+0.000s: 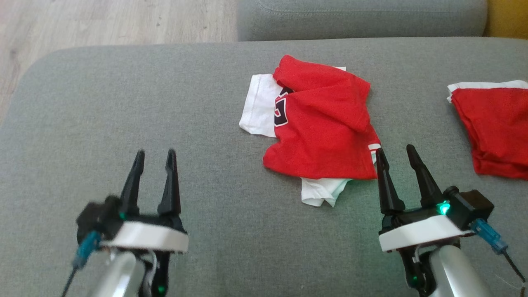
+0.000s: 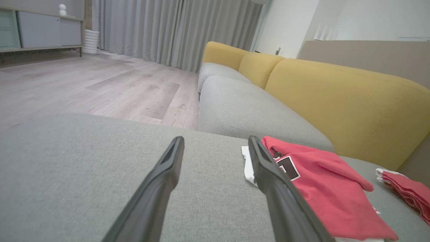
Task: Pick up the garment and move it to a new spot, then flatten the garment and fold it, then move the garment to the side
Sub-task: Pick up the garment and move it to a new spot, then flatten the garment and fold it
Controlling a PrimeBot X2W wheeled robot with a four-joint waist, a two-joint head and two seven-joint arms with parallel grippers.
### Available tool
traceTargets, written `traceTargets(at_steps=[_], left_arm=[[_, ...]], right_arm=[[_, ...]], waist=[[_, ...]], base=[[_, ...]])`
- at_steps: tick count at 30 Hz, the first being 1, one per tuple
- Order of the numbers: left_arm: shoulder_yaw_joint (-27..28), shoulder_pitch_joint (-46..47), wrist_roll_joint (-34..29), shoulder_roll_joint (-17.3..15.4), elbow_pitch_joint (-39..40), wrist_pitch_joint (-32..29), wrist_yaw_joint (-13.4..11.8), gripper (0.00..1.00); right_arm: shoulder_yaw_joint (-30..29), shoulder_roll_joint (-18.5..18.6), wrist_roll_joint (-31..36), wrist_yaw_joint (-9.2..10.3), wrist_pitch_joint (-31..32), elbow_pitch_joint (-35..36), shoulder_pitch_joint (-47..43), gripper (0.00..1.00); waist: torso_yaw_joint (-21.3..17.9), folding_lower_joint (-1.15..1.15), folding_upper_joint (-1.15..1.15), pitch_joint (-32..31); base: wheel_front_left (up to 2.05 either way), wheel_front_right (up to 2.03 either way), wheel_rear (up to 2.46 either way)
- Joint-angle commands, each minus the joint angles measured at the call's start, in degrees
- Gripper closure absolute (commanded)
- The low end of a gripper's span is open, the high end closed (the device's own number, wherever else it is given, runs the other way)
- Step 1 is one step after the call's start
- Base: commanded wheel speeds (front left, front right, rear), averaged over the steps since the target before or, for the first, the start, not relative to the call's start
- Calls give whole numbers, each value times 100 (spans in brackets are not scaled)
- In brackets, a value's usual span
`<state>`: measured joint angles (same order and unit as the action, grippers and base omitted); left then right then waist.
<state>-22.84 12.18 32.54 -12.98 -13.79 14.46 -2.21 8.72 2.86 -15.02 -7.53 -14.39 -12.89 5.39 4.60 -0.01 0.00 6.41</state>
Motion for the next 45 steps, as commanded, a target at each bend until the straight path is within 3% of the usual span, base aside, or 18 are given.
traceTargets(at_steps=[1, 6, 15, 25, 35, 36, 37, 38, 39, 45], left_arm=[[373, 84, -95, 75, 295, 52, -27, 0], [701, -260, -451, 466, 482, 53, 145, 0], [910, -13, -815, 794, 361, 53, 531, 0], [925, 126, -913, 979, 149, 53, 719, 0], [952, 169, -905, 1007, 105, 53, 769, 0], [946, 171, -888, 1008, 107, 53, 765, 0], [940, 173, -876, 1008, 107, 53, 758, 0], [940, 173, -876, 1008, 107, 53, 758, 0], [934, 175, -866, 1008, 106, 53, 751, 0], [911, 180, -804, 1009, 97, 53, 722, 0]], right_arm=[[133, 2, 29, 4, -61, 136, 87, 0], [98, 2, 9, 4, -61, 84, 109, 0], [85, 2, -91, 4, -32, -190, 751, 0], [-385, 2, -690, 4, 563, -1853, 1762, 0], [-126, 2, -1046, 4, 291, -2932, 2444, 0], [-76, 2, -1010, 4, 233, -2977, 2499, 14], [-39, 2, -971, 4, 171, -3000, 2548, 71], [-39, 2, -971, 4, 171, -3000, 2548, 71], [-9, 2, -936, 4, 111, -3001, 2590, 100], [65, 2, -492, 4, -50, -2732, 2645, 100]], waist=[[9, 1, 0, -29], [21, 1, 0, -49], [260, 1, 0, 268], [648, 1, 0, 587], [777, 1, 0, 711], [773, 1, 0, 719], [766, 1, 0, 720], [766, 1, 0, 720], [755, 1, 0, 718], [667, 1, 0, 607]], base=[[0, 0, 0], [0, 0, 0], [0, 0, 0], [0, 0, 0], [0, 0, 0], [0, 0, 0], [0, 0, 0], [0, 0, 0], [0, 0, 0], [0, 0, 0]])
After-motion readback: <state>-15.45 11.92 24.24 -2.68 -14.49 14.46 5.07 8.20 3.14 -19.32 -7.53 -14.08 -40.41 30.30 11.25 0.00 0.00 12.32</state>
